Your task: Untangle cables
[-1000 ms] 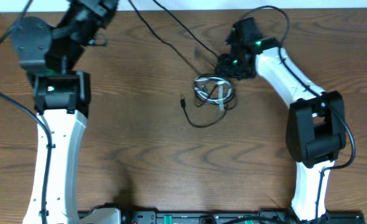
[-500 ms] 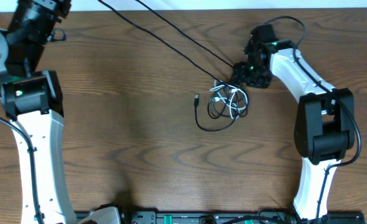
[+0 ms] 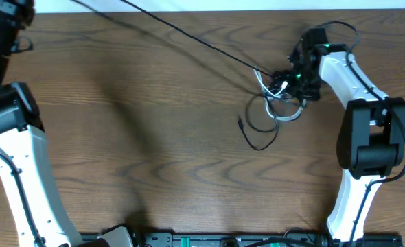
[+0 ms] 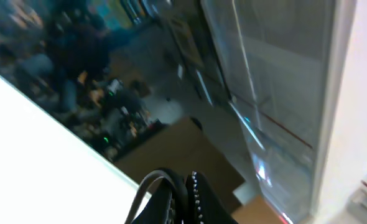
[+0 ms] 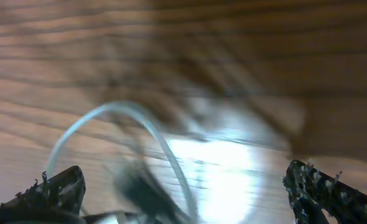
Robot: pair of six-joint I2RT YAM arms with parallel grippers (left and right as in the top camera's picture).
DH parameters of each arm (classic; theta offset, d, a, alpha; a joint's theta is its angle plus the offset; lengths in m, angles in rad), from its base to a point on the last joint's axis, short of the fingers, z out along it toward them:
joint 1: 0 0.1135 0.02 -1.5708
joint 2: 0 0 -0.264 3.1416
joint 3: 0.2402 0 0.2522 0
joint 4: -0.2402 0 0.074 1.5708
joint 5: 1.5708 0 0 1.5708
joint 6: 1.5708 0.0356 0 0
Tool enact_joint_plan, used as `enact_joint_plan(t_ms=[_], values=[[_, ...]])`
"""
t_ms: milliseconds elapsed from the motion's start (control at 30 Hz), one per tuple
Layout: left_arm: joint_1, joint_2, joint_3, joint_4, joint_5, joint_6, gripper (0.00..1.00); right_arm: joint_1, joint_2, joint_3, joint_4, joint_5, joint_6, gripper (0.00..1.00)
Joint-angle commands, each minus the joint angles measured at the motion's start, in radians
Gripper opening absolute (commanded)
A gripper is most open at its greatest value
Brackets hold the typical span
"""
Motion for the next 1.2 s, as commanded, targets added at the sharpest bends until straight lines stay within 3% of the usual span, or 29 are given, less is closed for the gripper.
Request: enact_joint_plan(t_ms=[0, 200, 267, 333, 433, 500, 567, 600, 667, 933, 1033, 1167], values=[[0.090, -0.027, 0.077, 0.013, -0.145, 0.016, 0.07, -0.062, 0.039, -0.027, -0.027, 0.160, -0.003, 0.95], [0.129, -0.027, 0.077, -0.004, -0.121, 0.050, 0.07, -0.090, 0.039, -0.027, -0.052, 0.151, 0.045, 0.96], [0.128, -0.027, 0.077, -0.039, -0.085, 0.065, 0.07, -0.092, 0.038, -0.022, -0.051, 0.084, -0.013, 0.98], [0.102, -0.027, 0.076, -0.113, -0.012, 0.143, 0.08, -0.088, 0.023, 0.013, -0.073, -0.120, -0.195, 0.99], [0.051, -0.027, 0.076, -0.180, 0.063, 0.234, 0.07, -0.083, -0.030, 0.090, -0.117, -0.201, -0.232, 0.99], [0.004, -0.027, 0.076, -0.239, 0.096, 0.294, 0.07, -0.080, -0.084, 0.150, -0.135, -0.251, -0.240, 0.94], [-0.035, -0.027, 0.076, -0.288, 0.106, 0.338, 0.07, -0.077, -0.131, 0.181, -0.135, -0.275, -0.239, 0.82], [-0.066, -0.027, 0.076, -0.335, 0.106, 0.373, 0.07, -0.074, -0.161, 0.191, -0.131, -0.283, -0.239, 0.69], [-0.107, -0.027, 0.076, -0.398, 0.106, 0.419, 0.07, -0.067, -0.203, 0.192, -0.128, -0.281, -0.240, 0.61], [-0.235, -0.027, 0.076, -0.739, 0.105, 0.659, 0.07, -0.014, -0.174, 0.190, -0.120, -0.249, -0.240, 0.61], [-0.250, -0.021, 0.071, -0.958, 0.091, 0.825, 0.07, 0.021, -0.157, 0.190, -0.103, -0.248, -0.240, 0.61], [-0.250, 0.002, 0.065, -1.191, 0.011, 0.941, 0.08, 0.064, -0.156, 0.190, -0.103, -0.204, -0.230, 0.61]])
